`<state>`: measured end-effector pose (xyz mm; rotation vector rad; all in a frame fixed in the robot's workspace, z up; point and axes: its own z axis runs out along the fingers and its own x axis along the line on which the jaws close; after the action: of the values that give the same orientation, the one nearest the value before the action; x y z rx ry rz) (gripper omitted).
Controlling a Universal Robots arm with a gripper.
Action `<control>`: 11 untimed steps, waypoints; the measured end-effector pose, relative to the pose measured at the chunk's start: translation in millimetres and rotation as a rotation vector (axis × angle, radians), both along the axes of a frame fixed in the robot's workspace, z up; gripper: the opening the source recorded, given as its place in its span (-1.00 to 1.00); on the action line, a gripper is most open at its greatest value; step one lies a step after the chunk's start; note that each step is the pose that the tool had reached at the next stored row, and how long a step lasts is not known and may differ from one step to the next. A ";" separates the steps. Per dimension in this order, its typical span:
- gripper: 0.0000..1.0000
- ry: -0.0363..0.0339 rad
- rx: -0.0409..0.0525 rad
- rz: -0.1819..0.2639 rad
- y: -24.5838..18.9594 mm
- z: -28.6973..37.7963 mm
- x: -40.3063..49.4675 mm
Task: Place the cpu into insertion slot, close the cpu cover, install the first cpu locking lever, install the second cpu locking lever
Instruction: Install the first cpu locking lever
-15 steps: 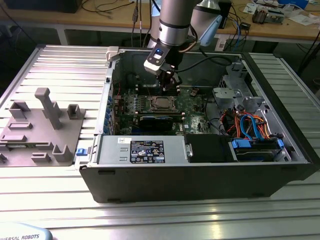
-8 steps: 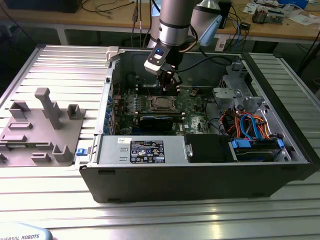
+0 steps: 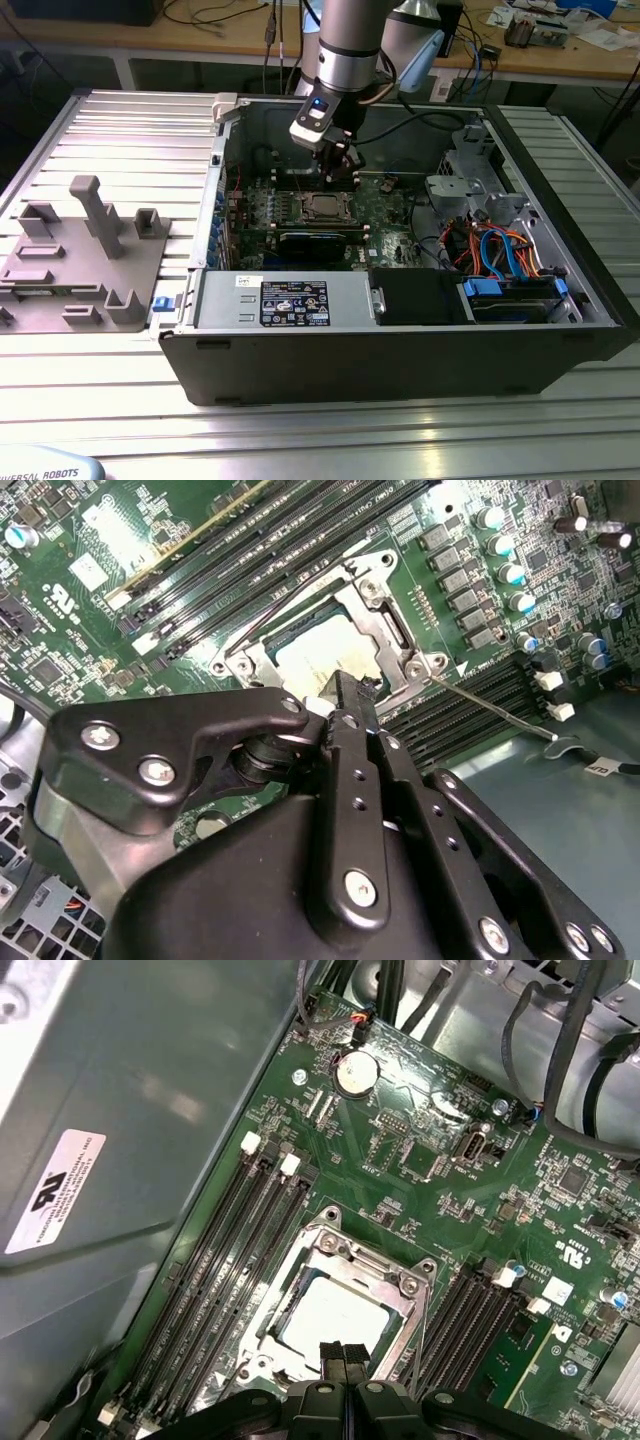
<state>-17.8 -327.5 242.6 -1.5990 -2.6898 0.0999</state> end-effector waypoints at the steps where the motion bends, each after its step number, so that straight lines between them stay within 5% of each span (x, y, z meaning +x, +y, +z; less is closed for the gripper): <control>1: -0.79 0.0000 0.0001 0.003 0.0 0.0 0.0; 11: -0.79 0.0000 0.0000 0.039 0.0 0.0 0.0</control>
<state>-17.9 -327.5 242.6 -1.5468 -2.7215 0.1002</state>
